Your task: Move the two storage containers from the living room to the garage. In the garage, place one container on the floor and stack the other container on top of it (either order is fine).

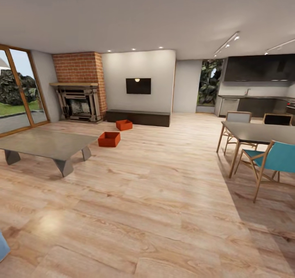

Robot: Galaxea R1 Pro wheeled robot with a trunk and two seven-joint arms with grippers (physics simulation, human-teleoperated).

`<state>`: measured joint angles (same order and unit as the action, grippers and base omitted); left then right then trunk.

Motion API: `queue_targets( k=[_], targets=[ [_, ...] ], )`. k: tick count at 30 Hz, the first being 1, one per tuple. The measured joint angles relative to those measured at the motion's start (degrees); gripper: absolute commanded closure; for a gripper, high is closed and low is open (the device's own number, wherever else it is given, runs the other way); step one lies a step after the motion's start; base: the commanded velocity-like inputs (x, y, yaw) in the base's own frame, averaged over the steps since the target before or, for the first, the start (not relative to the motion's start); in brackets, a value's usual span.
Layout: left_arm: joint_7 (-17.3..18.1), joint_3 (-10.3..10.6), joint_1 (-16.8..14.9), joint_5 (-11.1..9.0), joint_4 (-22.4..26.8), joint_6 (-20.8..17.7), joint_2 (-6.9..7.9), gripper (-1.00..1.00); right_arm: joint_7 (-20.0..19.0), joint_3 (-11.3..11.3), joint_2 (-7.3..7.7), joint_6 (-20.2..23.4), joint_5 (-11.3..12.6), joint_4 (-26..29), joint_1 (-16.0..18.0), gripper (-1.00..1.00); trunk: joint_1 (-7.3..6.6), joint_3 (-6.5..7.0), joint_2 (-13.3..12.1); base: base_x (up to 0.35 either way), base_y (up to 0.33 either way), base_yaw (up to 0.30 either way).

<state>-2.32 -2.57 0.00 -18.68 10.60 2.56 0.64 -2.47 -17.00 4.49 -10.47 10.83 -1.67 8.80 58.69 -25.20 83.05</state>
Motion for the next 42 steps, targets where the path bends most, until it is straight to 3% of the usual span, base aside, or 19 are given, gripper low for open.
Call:
queue_targets(
  k=[42],
  targets=[
    [0.0,0.0,0.0,0.2,0.0,0.0,-0.01,-1.00,0.0,0.0,0.00,0.0,0.0,0.0,0.0,-1.00,0.00,0.00,0.0,0.326,0.000,0.000]
  ],
)
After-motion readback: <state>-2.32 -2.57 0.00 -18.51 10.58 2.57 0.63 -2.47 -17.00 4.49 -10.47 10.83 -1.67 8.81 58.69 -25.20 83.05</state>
